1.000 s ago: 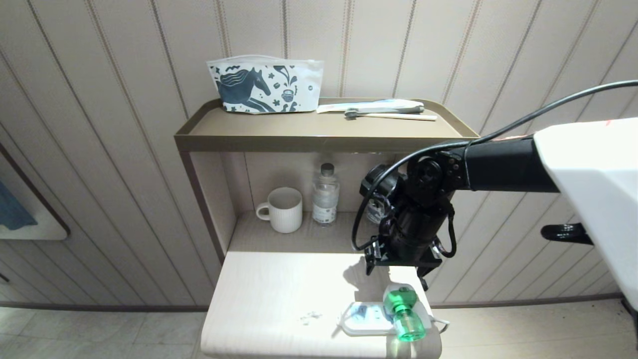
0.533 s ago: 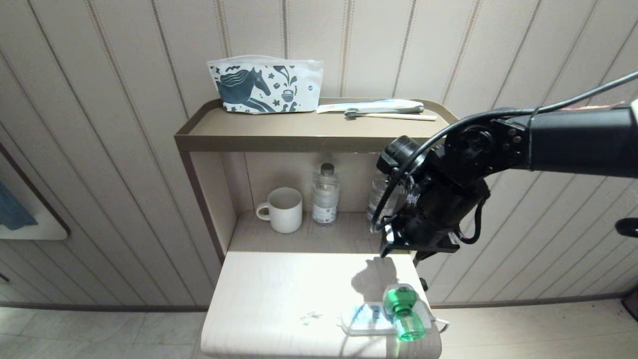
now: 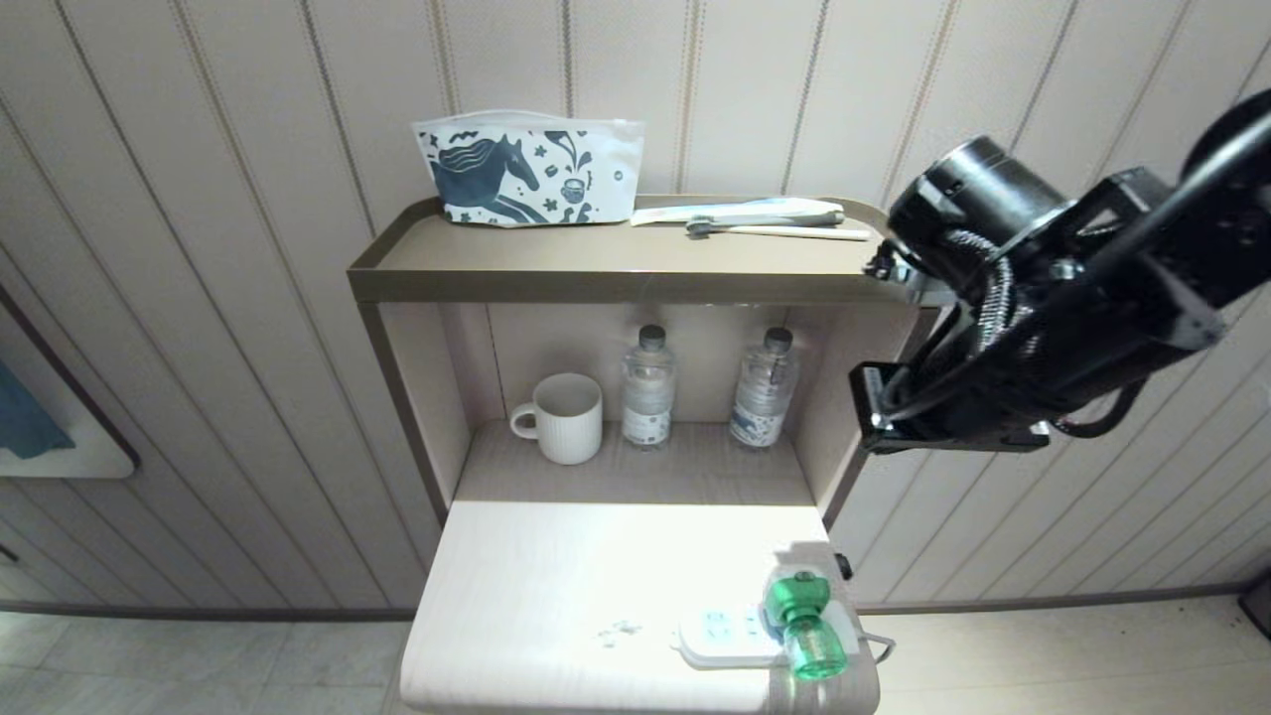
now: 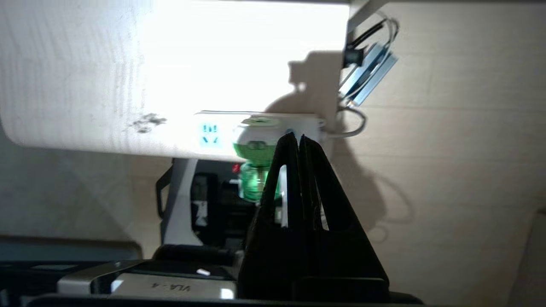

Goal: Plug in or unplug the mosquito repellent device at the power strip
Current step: Hold the socket with your left hand and unplug it with your right hand

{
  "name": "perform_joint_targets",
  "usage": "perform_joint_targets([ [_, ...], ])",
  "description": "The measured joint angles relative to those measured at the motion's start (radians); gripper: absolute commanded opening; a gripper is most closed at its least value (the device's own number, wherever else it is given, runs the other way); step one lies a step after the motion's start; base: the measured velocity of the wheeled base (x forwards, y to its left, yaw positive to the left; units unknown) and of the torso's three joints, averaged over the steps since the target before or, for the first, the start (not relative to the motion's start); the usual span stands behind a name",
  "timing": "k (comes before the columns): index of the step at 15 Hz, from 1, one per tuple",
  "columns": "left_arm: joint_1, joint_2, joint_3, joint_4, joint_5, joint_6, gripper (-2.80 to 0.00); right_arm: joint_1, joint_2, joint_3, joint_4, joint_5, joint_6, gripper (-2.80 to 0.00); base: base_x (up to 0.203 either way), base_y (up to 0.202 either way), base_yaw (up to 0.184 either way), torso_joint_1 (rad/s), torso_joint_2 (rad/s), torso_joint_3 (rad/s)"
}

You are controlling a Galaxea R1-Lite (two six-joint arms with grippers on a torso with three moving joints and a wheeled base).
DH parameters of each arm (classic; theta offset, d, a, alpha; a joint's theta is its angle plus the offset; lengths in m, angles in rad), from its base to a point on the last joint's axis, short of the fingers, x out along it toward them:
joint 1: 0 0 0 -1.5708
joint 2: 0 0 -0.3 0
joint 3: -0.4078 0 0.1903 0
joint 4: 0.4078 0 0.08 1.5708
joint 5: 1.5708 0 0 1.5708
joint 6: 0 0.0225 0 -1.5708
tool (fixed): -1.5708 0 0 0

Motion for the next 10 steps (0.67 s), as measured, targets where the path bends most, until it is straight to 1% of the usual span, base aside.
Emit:
perform_joint_targets([
  [2,0.000,0.000,0.000,0.000,0.000,0.000,-2.80,-0.002,-0.092,0.052,-0.011,-0.028,-0.020,-2.80,0.000,0.000,0.000,0.000,0.00,0.000],
  [4,0.000,0.000,0.000,0.000,0.000,0.000,-2.80,-0.013,-0.199,0.118,-0.041,-0.029,-0.039,-2.80,0.000,0.000,0.000,0.000,0.00,0.000],
  [6,0.000,0.000,0.000,0.000,0.000,0.000,-2.80,-0.056,-0.338,0.210,-0.100,-0.023,-0.075,-2.80,0.000,0.000,0.000,0.000,0.00,0.000],
  [8,0.000,0.000,0.000,0.000,0.000,0.000,-2.80,-0.123,-0.505,0.339,-0.181,0.003,-0.148,-2.80,0.000,0.000,0.000,0.000,0.00,0.000],
  [10,0.000,0.000,0.000,0.000,0.000,0.000,-2.80,-0.179,-0.680,0.533,-0.318,0.030,-0.256,-2.80,0.000,0.000,0.000,0.000,0.00,0.000],
])
